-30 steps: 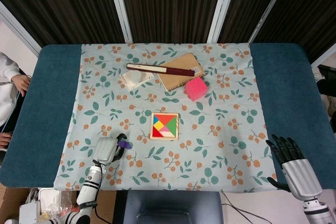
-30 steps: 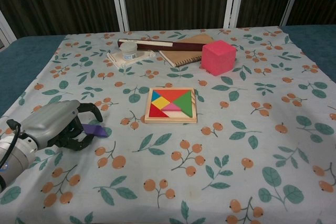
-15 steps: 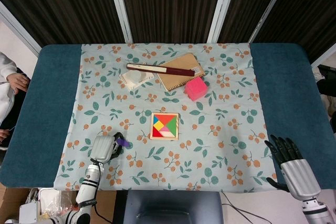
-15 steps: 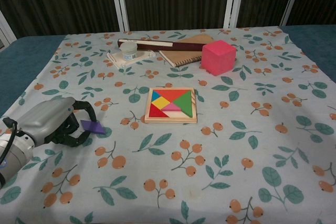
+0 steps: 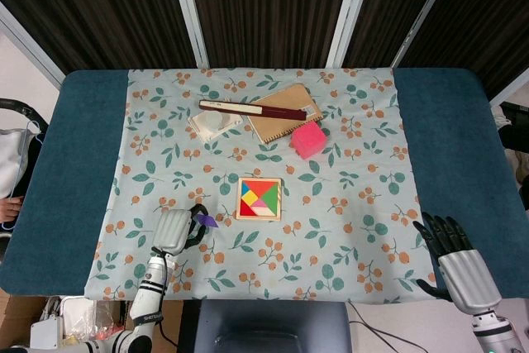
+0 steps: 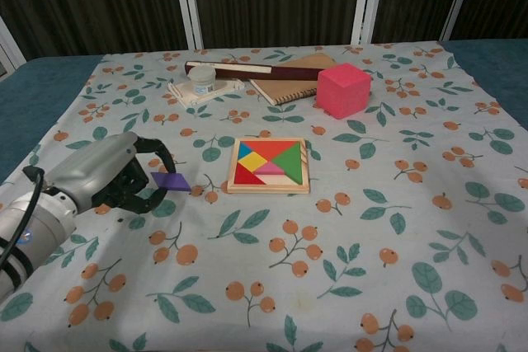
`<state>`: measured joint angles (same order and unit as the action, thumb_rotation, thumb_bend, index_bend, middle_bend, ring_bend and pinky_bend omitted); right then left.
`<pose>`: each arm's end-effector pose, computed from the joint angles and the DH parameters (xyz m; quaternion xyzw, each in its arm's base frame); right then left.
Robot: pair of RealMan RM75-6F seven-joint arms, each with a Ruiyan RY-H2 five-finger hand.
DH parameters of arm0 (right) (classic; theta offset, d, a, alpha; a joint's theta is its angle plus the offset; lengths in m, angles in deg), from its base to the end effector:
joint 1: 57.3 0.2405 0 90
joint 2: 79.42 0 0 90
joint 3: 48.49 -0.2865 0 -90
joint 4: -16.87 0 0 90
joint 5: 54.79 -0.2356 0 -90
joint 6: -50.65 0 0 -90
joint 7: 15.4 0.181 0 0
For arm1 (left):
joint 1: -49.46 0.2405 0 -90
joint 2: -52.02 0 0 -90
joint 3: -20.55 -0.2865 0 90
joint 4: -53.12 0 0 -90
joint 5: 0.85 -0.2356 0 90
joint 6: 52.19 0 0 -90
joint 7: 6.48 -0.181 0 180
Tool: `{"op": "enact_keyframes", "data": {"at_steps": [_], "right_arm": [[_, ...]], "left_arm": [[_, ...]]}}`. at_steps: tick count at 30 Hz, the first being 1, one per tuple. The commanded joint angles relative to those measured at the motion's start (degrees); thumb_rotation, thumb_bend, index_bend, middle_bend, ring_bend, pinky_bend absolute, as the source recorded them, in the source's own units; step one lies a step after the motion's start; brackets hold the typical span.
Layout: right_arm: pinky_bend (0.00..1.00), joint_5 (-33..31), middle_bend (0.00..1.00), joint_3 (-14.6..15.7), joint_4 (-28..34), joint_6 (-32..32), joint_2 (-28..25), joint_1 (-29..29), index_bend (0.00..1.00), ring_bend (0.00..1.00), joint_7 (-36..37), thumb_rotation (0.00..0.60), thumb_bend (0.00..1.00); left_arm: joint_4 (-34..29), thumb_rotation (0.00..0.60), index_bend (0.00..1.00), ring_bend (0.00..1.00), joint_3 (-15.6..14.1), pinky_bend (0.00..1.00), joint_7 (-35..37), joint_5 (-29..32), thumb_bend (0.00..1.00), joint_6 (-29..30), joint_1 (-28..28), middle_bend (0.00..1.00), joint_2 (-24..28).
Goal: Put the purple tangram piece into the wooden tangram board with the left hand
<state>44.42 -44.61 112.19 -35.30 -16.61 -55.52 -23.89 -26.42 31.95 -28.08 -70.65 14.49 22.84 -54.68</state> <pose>-0.3206 -0.1713 0.1199 0.6886 -0.3434 0.3537 0.5318 -0.1815 0.3265 -0.1185 -0.6438 -0.4634 -0.4139 0.4465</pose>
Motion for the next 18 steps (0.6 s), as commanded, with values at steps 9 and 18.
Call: {"op": "enact_keyframes", "data": {"at_steps": [9, 18], "right_arm": [[0.0, -0.05, 0.0, 0.08, -0.08, -0.08, -1.02, 0.24, 0.0, 0.0, 2.04, 0.6, 0.12], [0.0, 0.11, 0.0, 0.32, -0.16, 0.14, -2.44, 0.69, 0.0, 0.0, 5.27, 0.6, 0.12]], "left_arm": [[-1.27, 0.6, 0.56, 1.0, 5.13, 1.0, -8.66, 5.34, 0.42, 0.9, -5.48, 1.0, -7.57], [1.48, 0.6, 0.57, 1.0, 9.64, 1.0, -15.73, 10.35, 0.42, 2.05, -11.09, 1.0, -15.32]]}}
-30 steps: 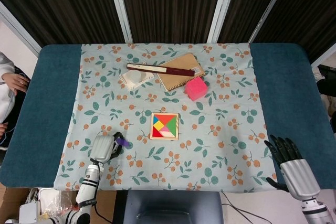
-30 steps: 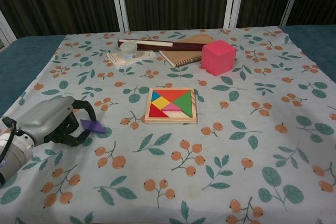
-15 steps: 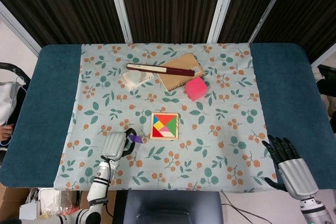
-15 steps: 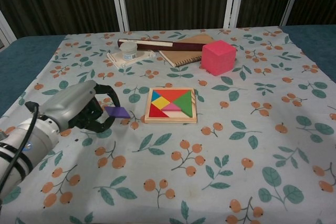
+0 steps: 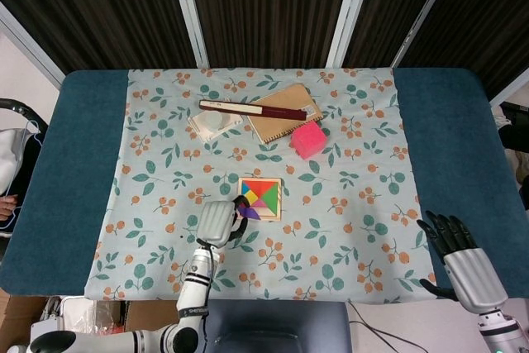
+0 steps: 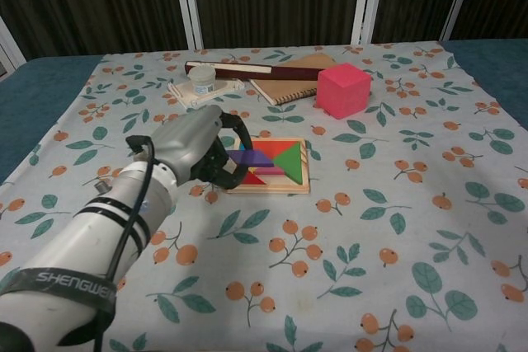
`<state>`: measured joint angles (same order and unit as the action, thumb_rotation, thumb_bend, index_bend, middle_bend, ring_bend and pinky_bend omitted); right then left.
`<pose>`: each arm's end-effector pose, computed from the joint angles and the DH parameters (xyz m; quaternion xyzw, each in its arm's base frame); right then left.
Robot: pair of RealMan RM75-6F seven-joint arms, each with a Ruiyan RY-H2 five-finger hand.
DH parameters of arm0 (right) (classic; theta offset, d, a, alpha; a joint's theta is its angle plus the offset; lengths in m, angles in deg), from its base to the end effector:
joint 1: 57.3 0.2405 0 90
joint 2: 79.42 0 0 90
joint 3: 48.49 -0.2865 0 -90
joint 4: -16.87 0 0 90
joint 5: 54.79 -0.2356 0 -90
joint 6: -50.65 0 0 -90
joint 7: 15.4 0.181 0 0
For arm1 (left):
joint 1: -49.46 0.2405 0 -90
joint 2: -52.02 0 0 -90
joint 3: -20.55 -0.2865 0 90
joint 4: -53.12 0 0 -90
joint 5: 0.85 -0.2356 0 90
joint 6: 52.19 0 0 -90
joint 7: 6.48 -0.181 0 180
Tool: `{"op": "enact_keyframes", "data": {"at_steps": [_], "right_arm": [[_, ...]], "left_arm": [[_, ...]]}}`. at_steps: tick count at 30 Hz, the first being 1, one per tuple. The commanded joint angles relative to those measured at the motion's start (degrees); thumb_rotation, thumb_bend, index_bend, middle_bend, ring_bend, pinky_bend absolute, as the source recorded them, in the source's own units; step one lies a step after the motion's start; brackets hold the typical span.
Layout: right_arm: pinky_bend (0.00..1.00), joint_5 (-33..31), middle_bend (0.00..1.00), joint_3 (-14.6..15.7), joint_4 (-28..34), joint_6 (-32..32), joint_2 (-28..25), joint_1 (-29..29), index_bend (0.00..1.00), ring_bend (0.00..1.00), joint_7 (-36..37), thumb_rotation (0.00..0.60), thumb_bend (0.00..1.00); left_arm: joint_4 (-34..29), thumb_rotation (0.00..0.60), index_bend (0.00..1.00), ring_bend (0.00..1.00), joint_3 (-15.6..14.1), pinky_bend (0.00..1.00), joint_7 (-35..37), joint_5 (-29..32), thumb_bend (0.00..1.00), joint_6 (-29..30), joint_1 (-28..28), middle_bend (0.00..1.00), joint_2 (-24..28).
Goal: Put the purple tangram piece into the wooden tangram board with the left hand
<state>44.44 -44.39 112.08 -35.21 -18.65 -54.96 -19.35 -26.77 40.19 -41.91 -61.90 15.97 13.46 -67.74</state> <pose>-0.3239 -0.1736 0.1309 0.6838 -0.3586 0.3630 0.5216 -0.0698 0.3398 -0.1571 -0.6356 -0.4700 -0.4355 0.4305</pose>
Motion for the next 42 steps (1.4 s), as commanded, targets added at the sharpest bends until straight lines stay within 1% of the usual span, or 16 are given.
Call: {"op": "enact_keyframes", "data": {"at_steps": [1, 7, 12, 19, 29, 38, 42], "right_arm": [[0.0, 0.11, 0.0, 0.16, -0.07, 0.05, -0.58, 0.15, 0.0, 0.0, 1.12, 0.6, 0.12], [0.0, 0.38, 0.0, 0.4, -0.29, -0.19, -1.55, 0.27, 0.0, 0.0, 3.57, 0.6, 0.12], [0.0, 0.35, 0.0, 0.43, -0.61, -0.58, -2.16, 0.23, 0.0, 0.0, 5.1, 0.6, 0.12], [0.0, 0.45, 0.0, 0.6, -0.77, -0.64, -2.5, 0.2, 0.0, 0.0, 5.79, 0.6, 0.12], [0.0, 0.82, 0.0, 0.69, -0.97, -1.53, -2.97, -0.09, 0.0, 0.0, 6.97, 0.6, 0.12], [0.0, 0.9, 0.0, 0.77, -0.95, -1.59, -3.09, -0.17, 0.0, 0.0, 7.01, 0.6, 0.12], [0.0, 0.94, 0.0, 0.85, -0.91, -1.55, -3.12, -0.22, 0.0, 0.0, 6.94, 0.6, 0.12]], "left_arm": [[2.64, 0.6, 0.57, 1.0, 1.68, 1.0, -2.3, 2.06, 0.42, 0.63, -2.19, 1.0, -3.03], [9.75, 0.6, 0.57, 1.0, 3.26, 1.0, -4.11, 3.93, 0.42, 0.68, -5.42, 1.0, -7.91], [13.88, 0.6, 0.57, 1.0, 4.13, 1.0, -3.74, 4.37, 0.42, 0.46, -7.38, 1.0, -10.24], [14.78, 0.6, 0.57, 1.0, 3.0, 1.0, -2.84, 6.84, 0.42, 1.56, -10.35, 1.0, -10.24], [17.45, 0.6, 0.56, 1.0, 1.63, 1.0, -1.46, 13.13, 0.42, 3.8, -15.27, 1.0, -10.24], [18.94, 0.6, 0.54, 1.0, -0.68, 1.0, 0.39, 15.53, 0.42, 5.1, -17.91, 1.0, -10.24], [19.75, 0.6, 0.54, 1.0, -1.16, 1.0, 0.98, 16.84, 0.42, 5.25, -18.84, 1.0, -10.24]]}}
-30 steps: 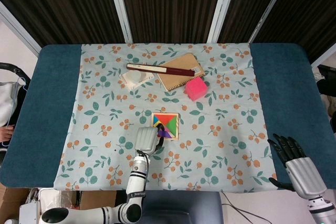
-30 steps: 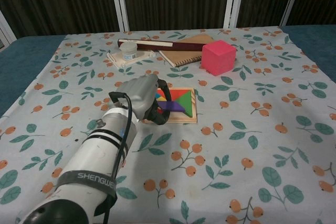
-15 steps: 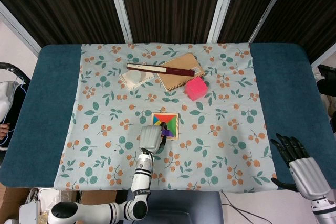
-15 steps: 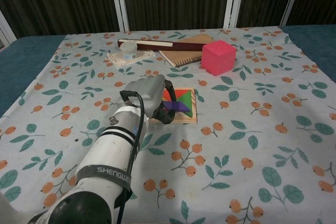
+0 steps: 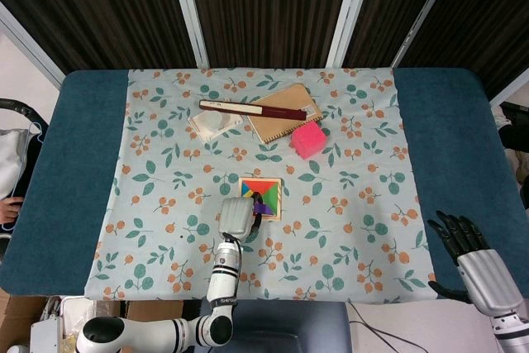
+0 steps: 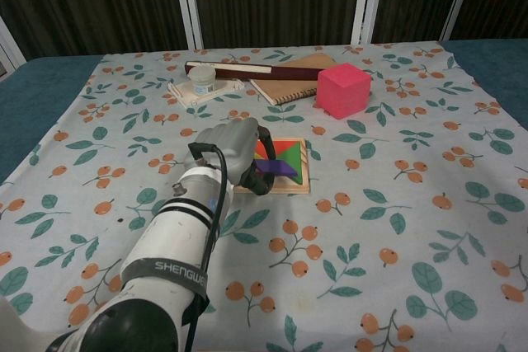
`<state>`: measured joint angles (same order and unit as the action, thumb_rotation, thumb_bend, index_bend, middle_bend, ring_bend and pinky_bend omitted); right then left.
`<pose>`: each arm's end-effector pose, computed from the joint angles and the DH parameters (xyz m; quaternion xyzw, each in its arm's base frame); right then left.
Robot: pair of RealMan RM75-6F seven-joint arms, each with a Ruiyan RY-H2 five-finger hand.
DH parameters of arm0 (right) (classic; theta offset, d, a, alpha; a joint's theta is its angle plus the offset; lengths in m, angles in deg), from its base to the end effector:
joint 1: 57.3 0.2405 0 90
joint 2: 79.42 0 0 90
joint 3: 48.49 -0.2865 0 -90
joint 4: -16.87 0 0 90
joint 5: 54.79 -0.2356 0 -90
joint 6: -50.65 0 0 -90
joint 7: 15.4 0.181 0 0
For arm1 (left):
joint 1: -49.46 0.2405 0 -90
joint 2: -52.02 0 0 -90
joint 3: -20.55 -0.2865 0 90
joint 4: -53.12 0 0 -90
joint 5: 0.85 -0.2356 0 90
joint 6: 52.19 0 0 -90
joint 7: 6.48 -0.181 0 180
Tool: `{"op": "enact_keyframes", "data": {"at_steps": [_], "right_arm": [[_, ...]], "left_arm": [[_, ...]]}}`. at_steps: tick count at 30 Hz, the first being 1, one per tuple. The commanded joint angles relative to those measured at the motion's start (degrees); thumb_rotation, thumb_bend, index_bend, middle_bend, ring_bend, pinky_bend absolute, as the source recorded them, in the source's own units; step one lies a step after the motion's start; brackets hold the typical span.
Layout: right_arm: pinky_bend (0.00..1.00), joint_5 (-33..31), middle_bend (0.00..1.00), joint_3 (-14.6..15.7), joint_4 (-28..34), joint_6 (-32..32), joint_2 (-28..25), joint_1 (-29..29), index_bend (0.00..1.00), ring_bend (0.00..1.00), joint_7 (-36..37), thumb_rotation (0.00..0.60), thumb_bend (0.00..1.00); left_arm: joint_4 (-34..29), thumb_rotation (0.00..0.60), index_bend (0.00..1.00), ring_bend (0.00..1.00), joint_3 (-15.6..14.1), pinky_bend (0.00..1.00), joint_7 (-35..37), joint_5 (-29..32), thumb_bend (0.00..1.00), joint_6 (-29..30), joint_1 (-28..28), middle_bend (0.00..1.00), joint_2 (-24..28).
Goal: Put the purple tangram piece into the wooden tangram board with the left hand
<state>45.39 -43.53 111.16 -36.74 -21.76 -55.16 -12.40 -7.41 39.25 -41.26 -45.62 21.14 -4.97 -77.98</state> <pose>-0.3302 -0.1689 0.1513 0.6750 -0.3767 0.3775 0.5099 -0.0423 0.3626 -0.2112 -0.6431 -0.4566 -0.3863 0.4783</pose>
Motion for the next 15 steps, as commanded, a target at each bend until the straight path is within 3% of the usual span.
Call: {"op": "enact_keyframes", "data": {"at_steps": [1, 15], "right_arm": [[0.0, -0.04, 0.0, -0.03, 0.02, -0.07, -0.02, -0.04, 0.0, 0.0, -0.01, 0.6, 0.12], [0.0, -0.15, 0.0, -0.11, -0.06, -0.48, -0.32, -0.24, 0.0, 0.0, 0.62, 0.6, 0.12]], "left_arm": [[0.53, 0.6, 0.53, 1.0, -0.27, 1.0, 0.54, 0.89, 0.42, 0.04, -0.59, 1.0, 0.0], [1.54, 0.6, 0.4, 1.0, -2.42, 1.0, 2.89, 3.4, 0.42, 0.06, -2.37, 1.0, 0.0]]}}
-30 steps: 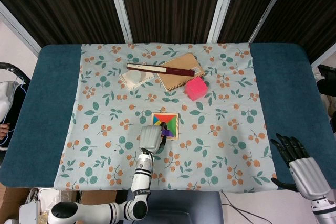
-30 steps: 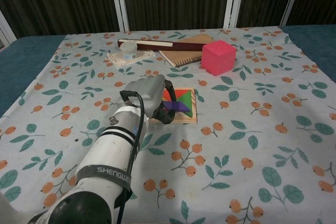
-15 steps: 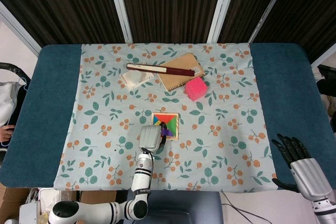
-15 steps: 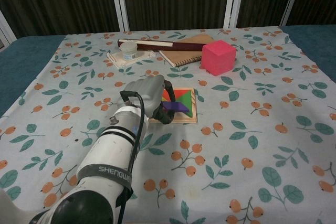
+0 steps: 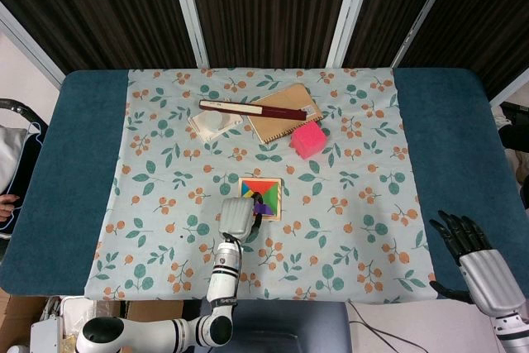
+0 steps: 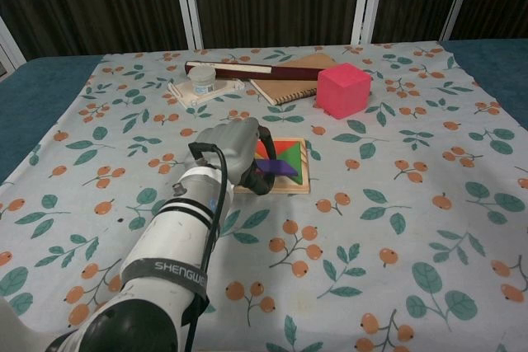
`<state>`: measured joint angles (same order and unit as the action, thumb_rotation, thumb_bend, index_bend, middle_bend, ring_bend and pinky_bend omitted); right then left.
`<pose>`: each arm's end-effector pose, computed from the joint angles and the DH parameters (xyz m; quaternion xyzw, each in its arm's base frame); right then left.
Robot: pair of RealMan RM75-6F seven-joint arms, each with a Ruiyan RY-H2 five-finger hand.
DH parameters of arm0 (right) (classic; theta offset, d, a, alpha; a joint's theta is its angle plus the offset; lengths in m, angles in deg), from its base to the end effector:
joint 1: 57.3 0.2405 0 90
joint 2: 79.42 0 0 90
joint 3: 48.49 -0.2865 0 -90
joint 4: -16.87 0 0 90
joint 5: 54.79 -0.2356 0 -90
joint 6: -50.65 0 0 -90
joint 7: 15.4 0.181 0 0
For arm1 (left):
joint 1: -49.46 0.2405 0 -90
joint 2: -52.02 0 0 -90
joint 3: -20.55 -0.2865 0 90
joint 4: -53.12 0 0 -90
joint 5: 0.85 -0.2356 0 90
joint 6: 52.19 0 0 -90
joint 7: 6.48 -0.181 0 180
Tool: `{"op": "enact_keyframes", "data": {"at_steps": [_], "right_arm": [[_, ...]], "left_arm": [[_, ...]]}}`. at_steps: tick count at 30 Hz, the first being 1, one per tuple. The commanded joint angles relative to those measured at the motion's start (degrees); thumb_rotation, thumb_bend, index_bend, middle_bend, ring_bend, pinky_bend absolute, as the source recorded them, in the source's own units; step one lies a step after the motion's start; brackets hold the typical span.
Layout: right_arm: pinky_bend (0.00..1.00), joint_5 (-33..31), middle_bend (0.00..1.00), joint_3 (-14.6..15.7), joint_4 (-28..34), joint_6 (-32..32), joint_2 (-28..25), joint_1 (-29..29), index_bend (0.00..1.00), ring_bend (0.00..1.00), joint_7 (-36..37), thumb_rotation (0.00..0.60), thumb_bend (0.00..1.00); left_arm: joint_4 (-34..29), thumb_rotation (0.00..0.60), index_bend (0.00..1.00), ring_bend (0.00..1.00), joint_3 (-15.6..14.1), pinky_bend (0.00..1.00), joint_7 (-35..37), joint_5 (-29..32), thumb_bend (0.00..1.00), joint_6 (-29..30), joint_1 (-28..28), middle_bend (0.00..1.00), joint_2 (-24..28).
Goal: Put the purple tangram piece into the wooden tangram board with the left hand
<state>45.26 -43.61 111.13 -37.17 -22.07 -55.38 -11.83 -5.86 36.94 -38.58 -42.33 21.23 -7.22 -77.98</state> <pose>-0.3310 -0.1683 0.1547 0.6713 -0.3778 0.3798 0.5122 -0.0461 0.3629 -0.2173 -0.6448 -0.4632 -0.3812 0.4737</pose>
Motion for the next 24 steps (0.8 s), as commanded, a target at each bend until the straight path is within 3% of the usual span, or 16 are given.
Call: {"op": "enact_keyframes", "data": {"at_steps": [1, 24], "right_arm": [[0.0, -0.02, 0.0, -0.03, -0.04, -0.07, -0.01, -0.03, 0.0, 0.0, 0.1, 0.6, 0.12], [0.0, 0.19, 0.0, -0.04, -0.04, -0.23, 0.23, -0.23, 0.0, 0.0, -0.44, 0.6, 0.12]], "left_arm": [[-0.02, 0.6, 0.39, 1.0, -0.16, 1.0, 0.34, 0.13, 0.42, -0.04, -0.18, 1.0, 0.0], [-0.55, 0.6, 0.36, 1.0, -0.79, 1.0, 0.68, -1.86, 0.42, 0.3, 1.76, 1.0, 0.0]]}}
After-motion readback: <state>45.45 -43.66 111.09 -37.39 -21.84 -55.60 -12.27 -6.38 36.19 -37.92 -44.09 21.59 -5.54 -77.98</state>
